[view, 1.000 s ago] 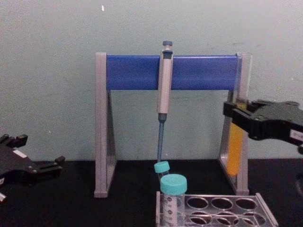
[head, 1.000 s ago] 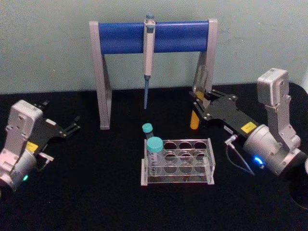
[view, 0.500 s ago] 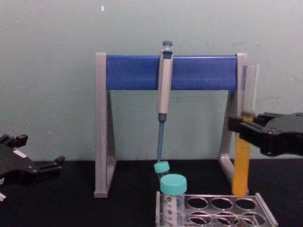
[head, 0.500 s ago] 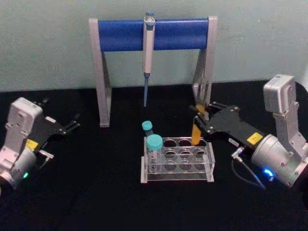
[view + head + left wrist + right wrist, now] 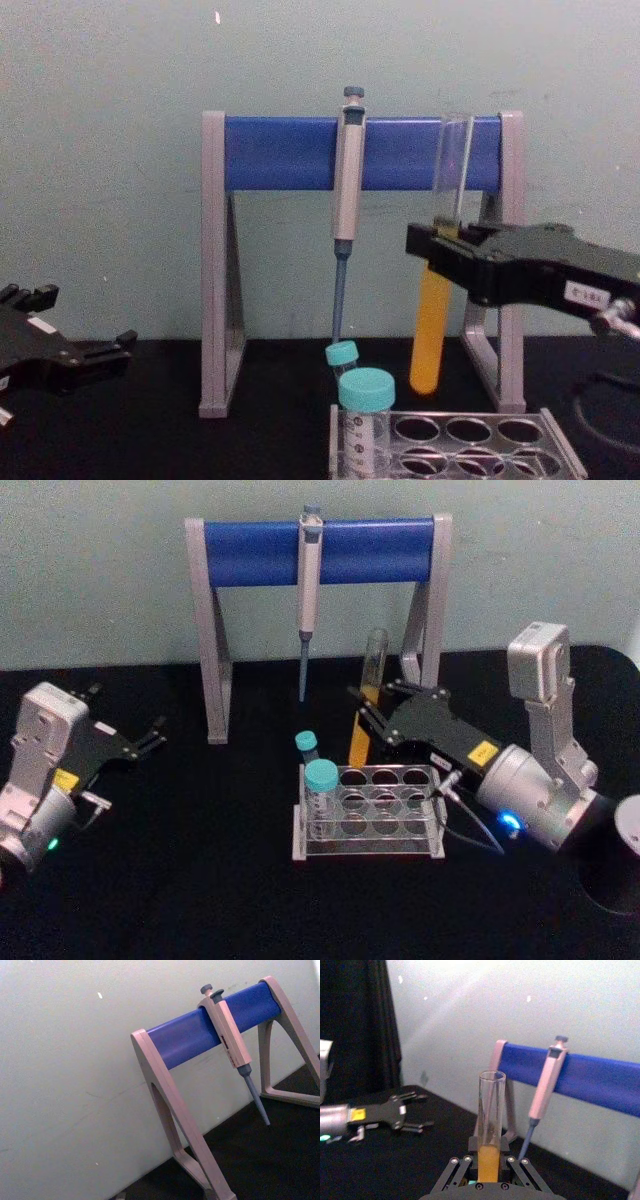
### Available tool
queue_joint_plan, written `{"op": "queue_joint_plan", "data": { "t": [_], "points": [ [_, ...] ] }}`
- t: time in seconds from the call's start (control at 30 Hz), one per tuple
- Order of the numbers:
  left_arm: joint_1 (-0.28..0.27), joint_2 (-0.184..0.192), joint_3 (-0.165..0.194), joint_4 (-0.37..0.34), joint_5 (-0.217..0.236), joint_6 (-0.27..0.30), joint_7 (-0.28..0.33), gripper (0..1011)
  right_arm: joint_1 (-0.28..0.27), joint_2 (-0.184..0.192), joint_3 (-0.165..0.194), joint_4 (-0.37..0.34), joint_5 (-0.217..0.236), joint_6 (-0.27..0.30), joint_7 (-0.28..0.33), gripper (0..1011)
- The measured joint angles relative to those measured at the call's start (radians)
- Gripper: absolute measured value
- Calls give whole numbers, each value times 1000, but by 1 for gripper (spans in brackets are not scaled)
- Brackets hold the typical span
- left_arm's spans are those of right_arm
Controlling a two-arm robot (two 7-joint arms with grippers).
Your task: Pick up the test tube from the test tube rack, shake it, then place it back into the test tube rack.
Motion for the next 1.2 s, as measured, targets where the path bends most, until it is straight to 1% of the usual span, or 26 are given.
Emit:
{"op": "queue_joint_plan", "data": {
  "t": [0.13, 0.23, 0.5, 1.2],
  "points": [
    [0, 0, 0, 0, 0, 0, 0, 1001, 21, -16, -1, 31, -11, -22, -21, 223],
    [0, 0, 0, 0, 0, 0, 0, 1001, 29, -24, 6, 47, -23, -30, -43, 223],
    [0, 0, 0, 0, 0, 0, 0, 1001, 23, -28, 23, 50, -36, -28, -67, 223],
    [0, 0, 0, 0, 0, 0, 0, 1001, 15, -36, 36, 41, -48, -16, -70, 223]
  ]
}}
